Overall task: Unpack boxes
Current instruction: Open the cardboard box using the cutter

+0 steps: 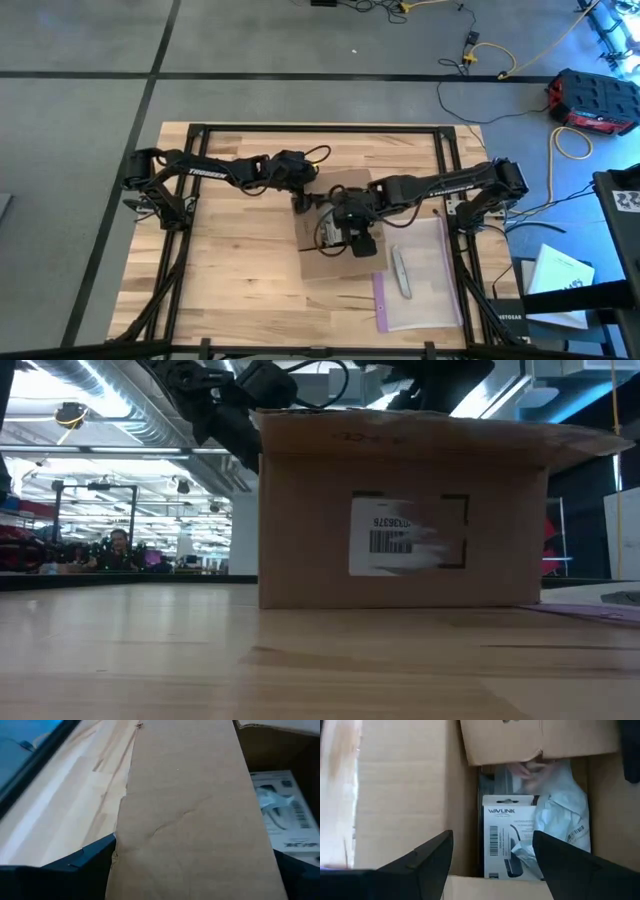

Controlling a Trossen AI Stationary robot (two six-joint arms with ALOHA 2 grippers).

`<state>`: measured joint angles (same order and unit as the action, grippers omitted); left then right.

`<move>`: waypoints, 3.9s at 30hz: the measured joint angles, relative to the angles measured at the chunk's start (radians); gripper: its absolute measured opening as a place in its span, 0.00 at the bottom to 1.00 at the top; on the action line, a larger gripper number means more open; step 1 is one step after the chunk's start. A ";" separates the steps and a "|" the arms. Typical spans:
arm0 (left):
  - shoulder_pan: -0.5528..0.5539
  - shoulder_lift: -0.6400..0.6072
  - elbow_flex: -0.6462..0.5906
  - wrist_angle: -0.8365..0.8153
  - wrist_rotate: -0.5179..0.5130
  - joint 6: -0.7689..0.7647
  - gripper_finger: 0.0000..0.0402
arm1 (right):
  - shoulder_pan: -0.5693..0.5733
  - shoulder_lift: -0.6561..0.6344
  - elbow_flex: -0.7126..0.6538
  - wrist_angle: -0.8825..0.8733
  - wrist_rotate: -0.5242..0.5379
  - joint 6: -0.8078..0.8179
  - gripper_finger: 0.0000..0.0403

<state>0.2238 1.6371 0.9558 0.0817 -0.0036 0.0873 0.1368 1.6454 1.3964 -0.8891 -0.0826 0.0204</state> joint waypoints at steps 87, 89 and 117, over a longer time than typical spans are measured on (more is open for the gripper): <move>-0.499 -0.434 -0.411 -0.273 -0.362 -0.843 0.06 | -0.249 -0.455 -0.538 -0.075 0.473 0.608 0.01; -0.505 -0.442 -0.430 -0.199 -0.375 -0.870 0.03 | -0.252 -0.526 -0.609 0.000 0.473 0.626 0.00; -0.324 -0.410 -0.625 0.220 -0.671 -1.318 0.00 | -0.354 -0.941 -1.065 0.564 0.169 0.772 0.00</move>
<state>-0.0998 1.2268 0.3305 0.3015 -0.6750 -1.2308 -0.2169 0.7048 0.3309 -0.3252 0.0860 0.7927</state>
